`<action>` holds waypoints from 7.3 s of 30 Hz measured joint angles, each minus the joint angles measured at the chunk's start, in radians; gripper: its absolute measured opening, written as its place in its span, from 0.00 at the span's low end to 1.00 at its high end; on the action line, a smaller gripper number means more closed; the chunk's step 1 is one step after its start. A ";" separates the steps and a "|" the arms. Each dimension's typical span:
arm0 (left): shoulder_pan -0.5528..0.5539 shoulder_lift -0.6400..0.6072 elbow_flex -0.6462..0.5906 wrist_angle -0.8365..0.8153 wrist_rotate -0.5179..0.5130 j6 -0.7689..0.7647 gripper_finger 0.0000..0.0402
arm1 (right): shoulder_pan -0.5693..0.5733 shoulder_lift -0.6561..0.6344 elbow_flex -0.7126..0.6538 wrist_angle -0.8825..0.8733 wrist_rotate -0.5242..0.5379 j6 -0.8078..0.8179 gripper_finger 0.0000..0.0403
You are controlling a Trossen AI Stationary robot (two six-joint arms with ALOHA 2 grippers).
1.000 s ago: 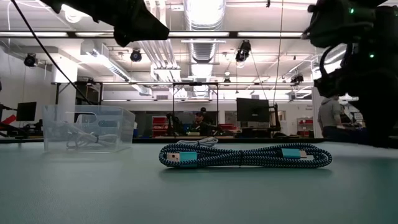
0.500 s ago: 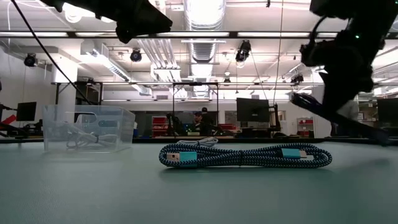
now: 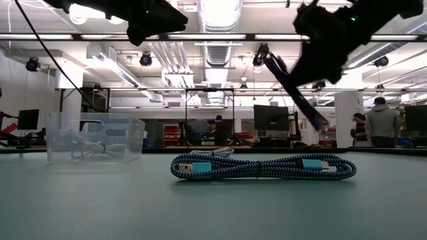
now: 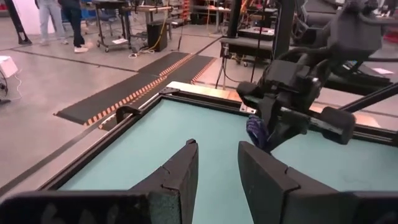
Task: Pick and place USB-C Cables
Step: Put the violet charger cable into the transparent bin
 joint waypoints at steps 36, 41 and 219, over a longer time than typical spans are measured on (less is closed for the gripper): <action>-0.013 0.353 0.001 0.506 0.283 0.006 0.25 | -0.050 0.210 0.000 0.813 -0.127 -0.547 0.07; -0.014 0.389 0.000 0.589 0.326 0.002 0.25 | -0.066 0.210 0.000 0.852 -0.161 -0.564 0.07; 0.095 0.401 0.664 -1.559 0.095 0.370 0.04 | -0.089 -0.306 -0.047 -0.044 -0.091 -0.621 0.44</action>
